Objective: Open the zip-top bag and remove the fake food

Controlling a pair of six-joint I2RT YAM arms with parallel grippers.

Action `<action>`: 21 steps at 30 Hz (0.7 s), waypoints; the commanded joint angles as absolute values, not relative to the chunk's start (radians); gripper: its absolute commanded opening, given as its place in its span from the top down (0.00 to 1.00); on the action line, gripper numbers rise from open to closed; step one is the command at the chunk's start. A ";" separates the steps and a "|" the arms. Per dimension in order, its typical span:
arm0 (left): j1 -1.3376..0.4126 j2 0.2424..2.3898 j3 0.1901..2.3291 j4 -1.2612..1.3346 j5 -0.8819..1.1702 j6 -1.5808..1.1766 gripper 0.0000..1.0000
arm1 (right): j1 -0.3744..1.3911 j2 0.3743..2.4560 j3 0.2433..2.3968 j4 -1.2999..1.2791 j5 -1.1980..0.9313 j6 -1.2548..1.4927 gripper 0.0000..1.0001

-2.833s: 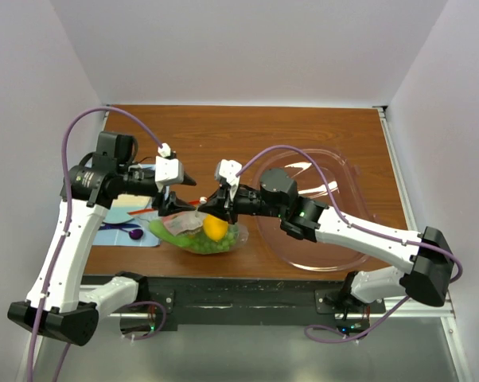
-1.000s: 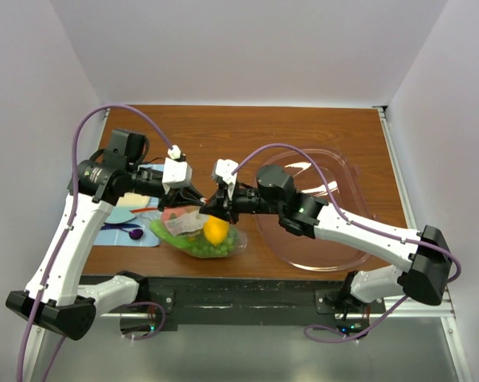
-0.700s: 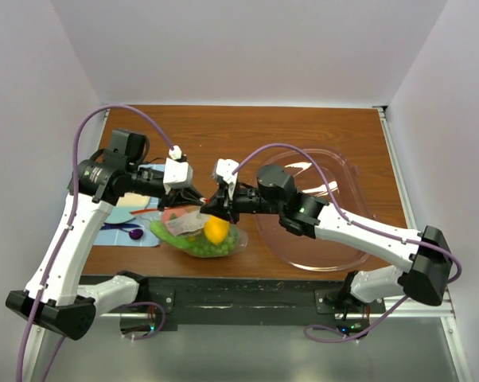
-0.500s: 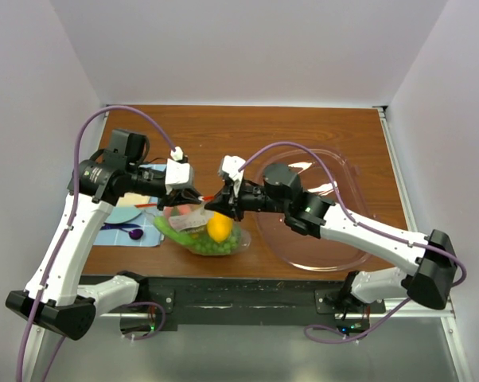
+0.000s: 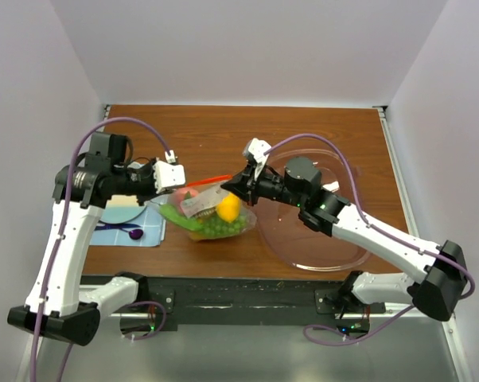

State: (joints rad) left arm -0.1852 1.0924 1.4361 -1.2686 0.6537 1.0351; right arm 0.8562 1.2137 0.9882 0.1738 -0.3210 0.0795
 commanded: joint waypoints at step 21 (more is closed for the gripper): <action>0.436 1.108 1.306 -1.318 0.742 1.320 0.77 | 0.844 1.354 1.006 0.290 -0.106 0.158 1.00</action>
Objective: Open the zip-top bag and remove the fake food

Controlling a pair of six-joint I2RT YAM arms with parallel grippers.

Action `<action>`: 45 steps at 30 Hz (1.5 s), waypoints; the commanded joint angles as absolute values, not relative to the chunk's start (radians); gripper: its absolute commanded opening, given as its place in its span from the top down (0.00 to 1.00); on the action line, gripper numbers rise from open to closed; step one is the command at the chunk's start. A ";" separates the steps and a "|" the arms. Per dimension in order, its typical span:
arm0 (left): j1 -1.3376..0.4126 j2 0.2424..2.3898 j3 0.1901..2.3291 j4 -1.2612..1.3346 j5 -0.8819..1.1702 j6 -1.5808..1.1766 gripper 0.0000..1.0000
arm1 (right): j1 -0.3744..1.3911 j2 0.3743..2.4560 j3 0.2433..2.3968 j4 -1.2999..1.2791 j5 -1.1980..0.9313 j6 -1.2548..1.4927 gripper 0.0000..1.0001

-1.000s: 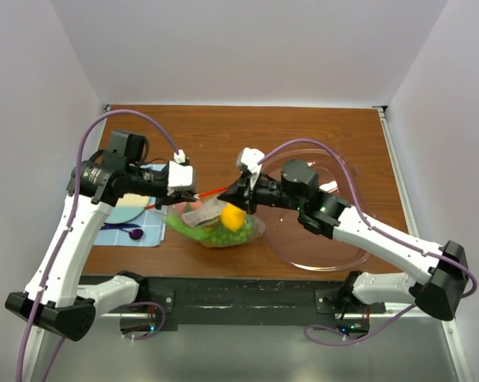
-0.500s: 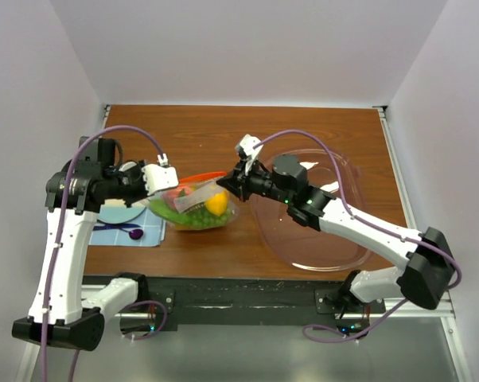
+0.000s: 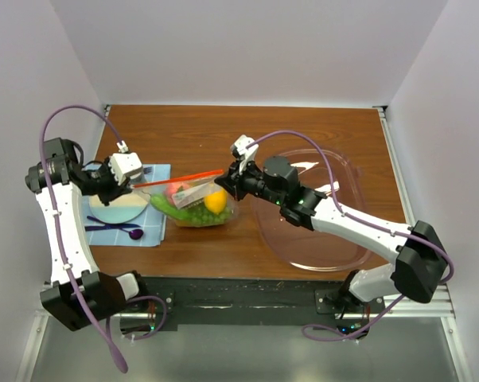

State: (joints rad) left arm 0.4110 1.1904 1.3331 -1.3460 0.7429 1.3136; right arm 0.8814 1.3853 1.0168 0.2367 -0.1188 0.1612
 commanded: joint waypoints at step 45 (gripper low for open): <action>0.009 1.032 1.037 -1.035 0.907 0.858 0.86 | 1.043 1.169 0.911 0.051 -0.095 0.218 0.71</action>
State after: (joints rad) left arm 0.0395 1.0683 1.0523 -1.1255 0.9268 0.9508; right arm 0.9951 1.1915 0.7803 0.1154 -0.1509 0.2062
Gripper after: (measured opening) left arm 0.152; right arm 0.230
